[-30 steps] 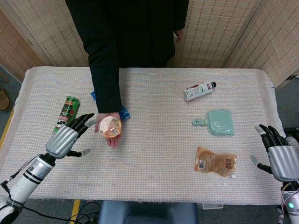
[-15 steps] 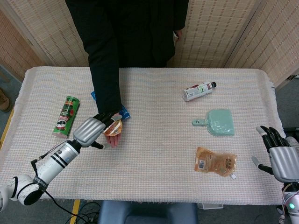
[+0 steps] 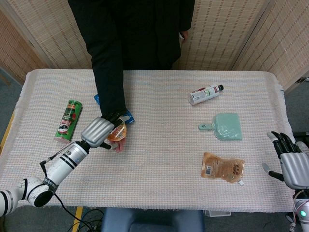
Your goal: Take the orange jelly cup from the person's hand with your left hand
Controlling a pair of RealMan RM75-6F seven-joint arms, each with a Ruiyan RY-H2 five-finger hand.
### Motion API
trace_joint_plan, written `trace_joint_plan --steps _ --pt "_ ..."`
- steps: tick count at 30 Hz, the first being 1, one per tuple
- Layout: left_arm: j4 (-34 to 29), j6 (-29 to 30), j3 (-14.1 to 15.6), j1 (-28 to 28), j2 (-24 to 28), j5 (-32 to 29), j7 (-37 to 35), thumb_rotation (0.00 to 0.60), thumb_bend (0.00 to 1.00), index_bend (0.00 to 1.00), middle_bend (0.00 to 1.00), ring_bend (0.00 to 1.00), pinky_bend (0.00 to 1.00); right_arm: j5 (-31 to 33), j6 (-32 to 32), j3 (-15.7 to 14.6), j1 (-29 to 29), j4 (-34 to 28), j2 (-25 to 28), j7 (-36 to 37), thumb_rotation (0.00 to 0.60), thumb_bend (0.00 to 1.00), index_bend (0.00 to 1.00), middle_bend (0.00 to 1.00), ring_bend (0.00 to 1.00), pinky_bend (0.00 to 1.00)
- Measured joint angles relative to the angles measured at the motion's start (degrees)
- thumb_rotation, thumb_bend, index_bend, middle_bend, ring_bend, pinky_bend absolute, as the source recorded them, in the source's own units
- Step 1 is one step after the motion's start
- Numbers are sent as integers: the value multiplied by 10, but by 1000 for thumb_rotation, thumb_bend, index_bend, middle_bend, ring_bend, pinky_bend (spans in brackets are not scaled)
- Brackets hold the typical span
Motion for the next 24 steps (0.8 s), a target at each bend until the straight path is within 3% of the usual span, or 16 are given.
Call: trace_joint_plan --steps 5,13,18,24 --pt "13 1 2 -9 -14 -5 11 600 236 290 14 23 245 1 1 0 -1 1 -1 3 600 246 52 89 115 251" --pt "65 57 2 -7 -57 7 10 600 260 546 318 343 632 5 5 -1 -7 5 -1 8 600 246 52 89 115 251" --pt "78 79 4 0 -64 29 -28 600 260 569 417 427 728 1 8 -1 -7 4 -2 7 600 247 52 89 115 251" --pt "52 112 16 19 -36 68 -61 600 260 562 445 441 742 -3 10 -2 -7 2 -2 6 600 248 52 89 115 251"
